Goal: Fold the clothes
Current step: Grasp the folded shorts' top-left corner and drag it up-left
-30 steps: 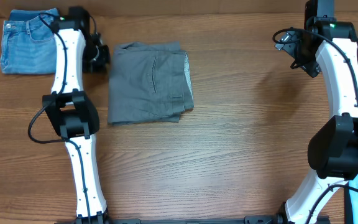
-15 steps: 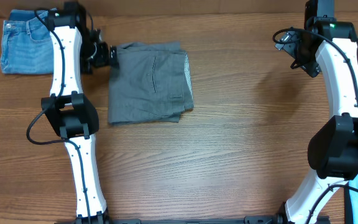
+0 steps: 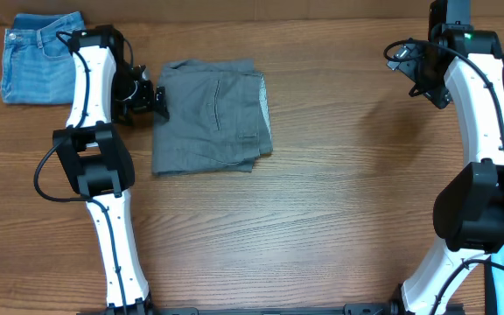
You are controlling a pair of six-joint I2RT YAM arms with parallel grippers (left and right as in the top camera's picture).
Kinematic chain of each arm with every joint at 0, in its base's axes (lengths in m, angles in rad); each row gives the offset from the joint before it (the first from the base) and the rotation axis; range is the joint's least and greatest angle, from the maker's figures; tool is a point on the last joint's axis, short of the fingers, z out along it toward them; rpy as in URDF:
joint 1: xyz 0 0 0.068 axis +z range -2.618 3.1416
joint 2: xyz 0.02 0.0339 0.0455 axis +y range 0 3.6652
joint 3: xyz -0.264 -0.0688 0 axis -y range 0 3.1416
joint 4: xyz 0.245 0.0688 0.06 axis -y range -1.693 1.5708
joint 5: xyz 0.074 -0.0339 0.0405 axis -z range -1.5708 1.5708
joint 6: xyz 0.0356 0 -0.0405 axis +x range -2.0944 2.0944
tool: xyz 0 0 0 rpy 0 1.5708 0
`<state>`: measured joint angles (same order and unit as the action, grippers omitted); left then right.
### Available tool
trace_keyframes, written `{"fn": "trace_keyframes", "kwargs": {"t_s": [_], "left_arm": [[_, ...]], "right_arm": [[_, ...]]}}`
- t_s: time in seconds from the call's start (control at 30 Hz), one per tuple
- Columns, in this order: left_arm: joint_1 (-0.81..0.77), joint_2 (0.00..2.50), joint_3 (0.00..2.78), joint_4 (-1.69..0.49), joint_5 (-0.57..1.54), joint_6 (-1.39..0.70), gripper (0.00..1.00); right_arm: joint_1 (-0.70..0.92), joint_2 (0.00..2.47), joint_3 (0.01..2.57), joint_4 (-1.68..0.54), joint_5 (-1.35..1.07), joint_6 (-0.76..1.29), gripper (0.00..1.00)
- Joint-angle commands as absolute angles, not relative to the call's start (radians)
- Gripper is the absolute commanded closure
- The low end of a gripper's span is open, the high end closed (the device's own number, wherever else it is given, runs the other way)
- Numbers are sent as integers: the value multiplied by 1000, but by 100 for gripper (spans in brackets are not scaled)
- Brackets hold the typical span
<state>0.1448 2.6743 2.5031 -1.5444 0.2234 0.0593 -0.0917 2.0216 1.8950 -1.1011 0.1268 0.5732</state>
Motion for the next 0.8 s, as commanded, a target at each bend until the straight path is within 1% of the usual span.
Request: {"fn": "trace_keyframes", "kwargs": {"t_s": [0.0, 0.07, 0.27, 0.4, 0.43, 0.47, 0.53, 0.6, 0.63, 0.67, 0.77], "left_arm": [[153, 2715, 2433, -1539, 357, 128, 11], [145, 2715, 2410, -1533, 387, 128, 16], [105, 2715, 2340, -1493, 420, 128, 18], [76, 2715, 2303, -1462, 420, 118, 26], [70, 2715, 2299, -1455, 420, 114, 30], [64, 2715, 2296, -1448, 419, 110, 38], [59, 2715, 2295, -1434, 419, 108, 58], [58, 2715, 2295, -1419, 419, 104, 71], [58, 2715, 2295, -1414, 418, 100, 75], [58, 2715, 2295, -1411, 415, 91, 76], [62, 2715, 2305, -1409, 401, 72, 93]], "right_arm": [[-93, 2005, 1915, -1101, 126, 577, 0], [-93, 2005, 1915, -1101, 127, 577, 0], [-93, 2005, 1915, -1101, 127, 577, 0], [-93, 2005, 1915, -1101, 126, 577, 0], [-93, 2005, 1915, -1101, 126, 577, 0], [-93, 2005, 1915, -1101, 127, 577, 0], [-93, 2005, 1915, -1101, 126, 577, 0], [-93, 2005, 1915, -1101, 127, 577, 0], [-93, 2005, 1915, -1101, 127, 577, 0], [-93, 2005, 1915, -1101, 126, 577, 0], [-93, 2005, 1915, -1101, 126, 577, 0]]}}
